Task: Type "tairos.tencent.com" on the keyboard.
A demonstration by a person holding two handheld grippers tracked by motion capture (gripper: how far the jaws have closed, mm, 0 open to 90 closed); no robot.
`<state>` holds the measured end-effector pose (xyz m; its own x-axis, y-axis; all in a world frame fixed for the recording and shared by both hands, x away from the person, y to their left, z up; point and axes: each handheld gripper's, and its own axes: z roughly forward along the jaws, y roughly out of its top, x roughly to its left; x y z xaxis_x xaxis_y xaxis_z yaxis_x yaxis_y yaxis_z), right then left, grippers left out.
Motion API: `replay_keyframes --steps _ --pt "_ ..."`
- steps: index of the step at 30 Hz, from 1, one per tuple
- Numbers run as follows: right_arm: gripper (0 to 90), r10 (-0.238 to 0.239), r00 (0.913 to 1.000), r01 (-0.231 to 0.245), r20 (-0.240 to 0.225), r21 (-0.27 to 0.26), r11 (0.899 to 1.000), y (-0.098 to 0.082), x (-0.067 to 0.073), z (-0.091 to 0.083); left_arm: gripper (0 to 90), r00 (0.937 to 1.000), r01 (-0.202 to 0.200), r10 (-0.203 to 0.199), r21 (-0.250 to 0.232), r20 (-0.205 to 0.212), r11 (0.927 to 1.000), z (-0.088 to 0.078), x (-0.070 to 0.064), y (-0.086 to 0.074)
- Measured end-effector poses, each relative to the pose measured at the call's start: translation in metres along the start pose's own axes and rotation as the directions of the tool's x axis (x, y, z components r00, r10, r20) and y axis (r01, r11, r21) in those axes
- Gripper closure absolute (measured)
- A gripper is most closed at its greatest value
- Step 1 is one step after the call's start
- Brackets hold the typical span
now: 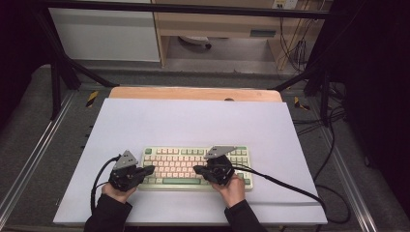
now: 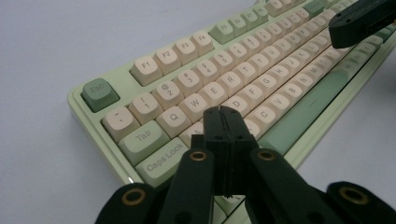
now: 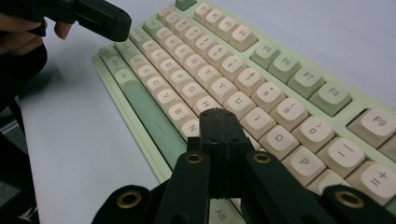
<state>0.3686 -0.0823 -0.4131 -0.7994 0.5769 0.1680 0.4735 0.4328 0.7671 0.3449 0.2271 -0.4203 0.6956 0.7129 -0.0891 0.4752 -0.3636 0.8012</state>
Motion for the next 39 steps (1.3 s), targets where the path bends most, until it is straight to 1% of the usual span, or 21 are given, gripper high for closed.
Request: replay_keyframes --steps 2,11,23,27,30,36,39 --pt "90.0 0.005 1.0 -0.005 -0.004 0.003 1.0 0.0 0.001 0.002 90.0 1.0 0.0 0.0 0.0 0.0 1.0 0.0 0.0 0.0" --pt "90.0 -0.002 0.9999 0.003 -0.017 0.02 1.0 -0.002 0.005 0.011 90.0 1.0 0.0 0.0 -0.002 0.0 1.0 0.0 0.0 0.0" --pt "90.0 -0.002 1.0 0.002 -0.007 0.051 0.999 -0.007 0.004 0.018 90.0 1.0 0.0 0.0 -0.001 0.0 1.0 0.0 0.0 0.0" --pt "90.0 -0.002 1.0 0.002 -0.007 0.046 0.999 -0.007 0.004 0.019 90.0 1.0 -0.001 0.001 0.0 0.0 1.0 0.0 0.0 0.0" --pt "90.0 -0.006 1.0 0.006 -0.005 0.058 0.998 -0.008 0.004 0.021 90.0 1.0 0.0 0.0 -0.002 0.0 1.0 0.0 0.0 0.0" --pt "90.0 -0.011 0.9999 0.011 -0.001 0.055 0.998 -0.008 0.005 0.019 90.0 1.0 0.0 0.0 -0.002 0.001 1.0 0.0 -0.001 0.0" --pt "90.0 -0.009 1.0 0.009 -0.004 0.025 1.0 -0.005 0.005 0.014 90.0 1.0 -0.001 0.001 -0.004 0.003 1.0 -0.001 -0.001 0.001"
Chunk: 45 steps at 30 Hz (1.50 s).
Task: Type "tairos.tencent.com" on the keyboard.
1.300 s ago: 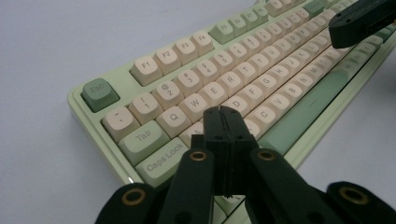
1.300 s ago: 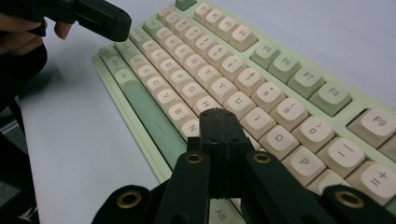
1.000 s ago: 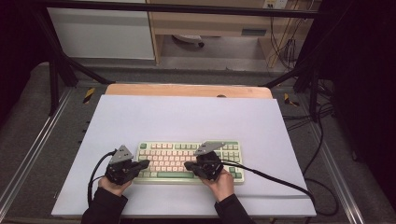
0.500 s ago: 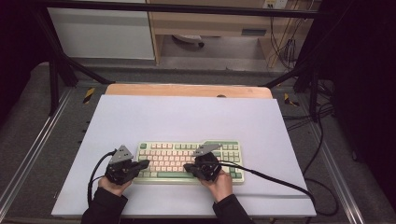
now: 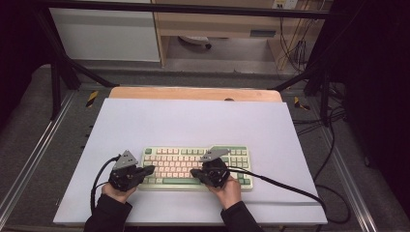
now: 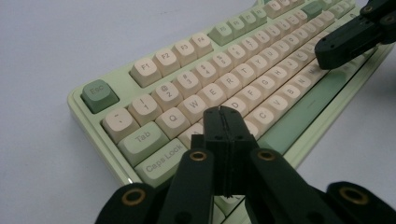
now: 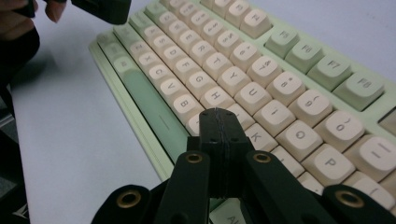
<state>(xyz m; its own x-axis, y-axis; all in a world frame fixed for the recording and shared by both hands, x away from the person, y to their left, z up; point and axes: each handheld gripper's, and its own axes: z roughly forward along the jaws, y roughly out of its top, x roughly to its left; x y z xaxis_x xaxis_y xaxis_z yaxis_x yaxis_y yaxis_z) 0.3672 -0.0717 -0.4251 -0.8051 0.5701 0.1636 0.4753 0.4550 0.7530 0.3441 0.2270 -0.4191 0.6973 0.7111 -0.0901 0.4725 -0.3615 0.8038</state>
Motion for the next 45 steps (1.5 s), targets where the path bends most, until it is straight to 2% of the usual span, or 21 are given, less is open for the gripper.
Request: replay_keyframes --steps 4,8,11,16,21,25,27,30,33,37,43,45 --pt "89.3 -0.013 0.9997 0.013 0.021 -0.021 1.0 0.004 -0.002 -0.009 90.0 1.0 -0.006 0.006 -0.006 0.003 1.0 -0.001 -0.002 0.001" --pt "85.9 0.013 0.9997 -0.012 0.019 -0.045 0.999 0.004 -0.009 -0.022 88.5 1.0 -0.004 0.004 -0.015 0.005 0.9999 -0.003 -0.001 0.002" --pt "81.7 0.029 0.9993 -0.027 0.024 -0.074 0.997 0.002 -0.016 -0.035 83.1 1.0 -0.001 0.001 -0.02 0.006 0.9998 -0.006 0.0 0.003" --pt "68.7 0.055 0.9976 -0.051 0.041 -0.104 0.993 -0.004 -0.027 -0.056 64.6 0.9996 -0.001 0.0 -0.01 -0.028 0.9999 -0.007 0.002 0.003" --pt "50.0 0.086 0.995 -0.078 0.051 -0.144 0.987 -0.017 -0.04 -0.076 45.9 0.999 -0.006 0.005 -0.015 -0.043 0.9999 -0.01 0.005 0.001" --pt "31.5 0.095 0.9922 -0.082 0.08 -0.159 0.984 -0.031 -0.05 -0.088 33.3 0.9994 0.0 -0.001 -0.016 -0.035 0.9999 -0.013 0.009 -0.002" --pt "26.3 0.09 0.991 -0.073 0.099 -0.159 0.985 -0.038 -0.053 -0.094 26.4 0.9997 0.006 -0.006 -0.005 -0.025 1.0 -0.014 0.012 -0.004" --pt "20.3 0.094 0.9886 -0.072 0.118 -0.178 0.981 -0.048 -0.058 -0.101 20.1 0.9994 0.007 -0.008 -0.006 -0.032 1.0 -0.018 0.014 -0.009" --pt "15.0 0.104 0.9856 -0.08 0.133 -0.171 0.982 -0.057 -0.063 -0.107 12.8 0.9994 0.006 -0.005 0.006 -0.033 1.0 -0.021 0.017 -0.014" --pt "9.5 0.112 0.9813 -0.09 0.157 -0.139 0.986 -0.071 -0.069 -0.112 8.5 0.9994 0.012 -0.012 0.012 -0.031 0.9999 -0.023 0.021 -0.022" --pt "4.0 0.143 0.9749 -0.123 0.171 -0.126 0.984 -0.09 -0.077 -0.118 6.7 0.9996 0.001 -0.001 0.02 -0.027 0.9998 -0.024 0.023 -0.031" --pt "2.6 0.135 0.9743 -0.114 0.181 -0.118 0.986 -0.094 -0.078 -0.12 6.7 0.9996 -0.001 0.001 0.019 -0.029 0.9998 -0.024 0.023 -0.033"
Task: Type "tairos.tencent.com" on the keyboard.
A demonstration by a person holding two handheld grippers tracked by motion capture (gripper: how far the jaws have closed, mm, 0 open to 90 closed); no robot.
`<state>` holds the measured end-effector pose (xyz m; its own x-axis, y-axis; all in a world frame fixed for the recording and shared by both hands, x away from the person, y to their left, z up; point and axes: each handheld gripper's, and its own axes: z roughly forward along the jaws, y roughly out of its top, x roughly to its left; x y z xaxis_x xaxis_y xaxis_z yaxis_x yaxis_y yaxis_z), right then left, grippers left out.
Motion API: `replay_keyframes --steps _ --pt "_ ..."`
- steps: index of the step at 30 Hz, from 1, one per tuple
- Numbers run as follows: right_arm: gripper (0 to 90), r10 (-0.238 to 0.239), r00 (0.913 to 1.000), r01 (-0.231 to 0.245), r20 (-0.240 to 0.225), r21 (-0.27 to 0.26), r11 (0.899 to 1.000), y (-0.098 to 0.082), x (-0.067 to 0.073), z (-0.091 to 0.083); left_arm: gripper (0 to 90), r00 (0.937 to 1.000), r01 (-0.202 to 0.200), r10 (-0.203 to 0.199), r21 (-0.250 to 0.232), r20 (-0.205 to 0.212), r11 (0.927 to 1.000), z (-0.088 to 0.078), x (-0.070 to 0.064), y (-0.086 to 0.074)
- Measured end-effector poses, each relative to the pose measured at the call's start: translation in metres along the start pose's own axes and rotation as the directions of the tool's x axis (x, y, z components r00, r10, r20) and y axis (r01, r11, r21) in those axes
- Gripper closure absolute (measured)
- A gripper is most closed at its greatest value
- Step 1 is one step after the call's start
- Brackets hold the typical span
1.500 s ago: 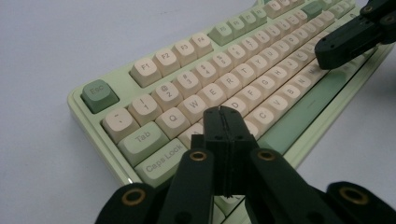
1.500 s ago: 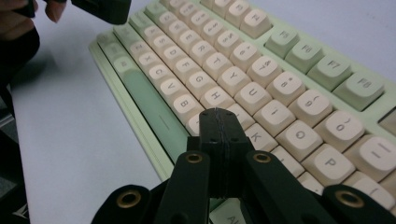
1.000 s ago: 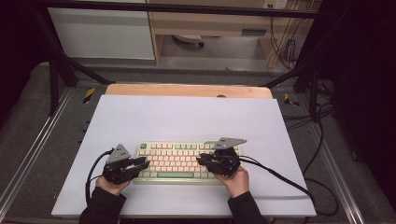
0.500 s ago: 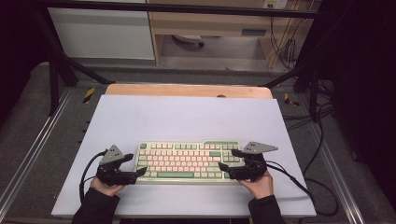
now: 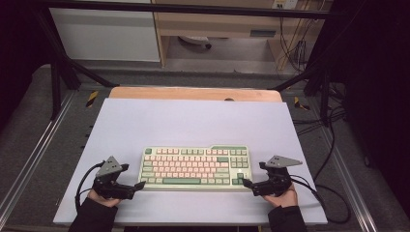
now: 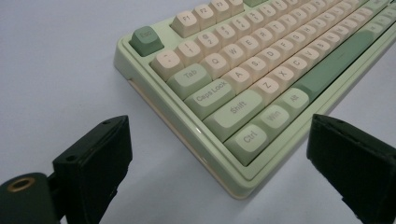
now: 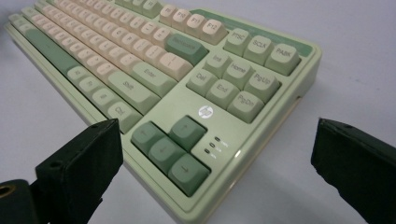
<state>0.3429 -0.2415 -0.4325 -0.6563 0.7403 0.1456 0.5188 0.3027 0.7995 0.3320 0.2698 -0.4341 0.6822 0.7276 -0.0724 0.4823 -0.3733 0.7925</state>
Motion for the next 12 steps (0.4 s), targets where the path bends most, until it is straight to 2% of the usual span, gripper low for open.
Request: replay_keyframes --steps 6,12 --pt "0.5 0.015 0.9999 -0.015 -0.005 0.016 1.0 -0.011 -0.005 -0.005 6.8 1.0 -0.002 0.002 0.013 0.008 0.9999 0.004 0.0 -0.005" --pt "0.5 0.033 0.9994 -0.033 -0.011 -0.003 0.999 -0.013 -0.008 -0.007 6.9 0.9998 -0.015 0.015 0.017 0.015 0.9997 0.005 -0.001 -0.005"
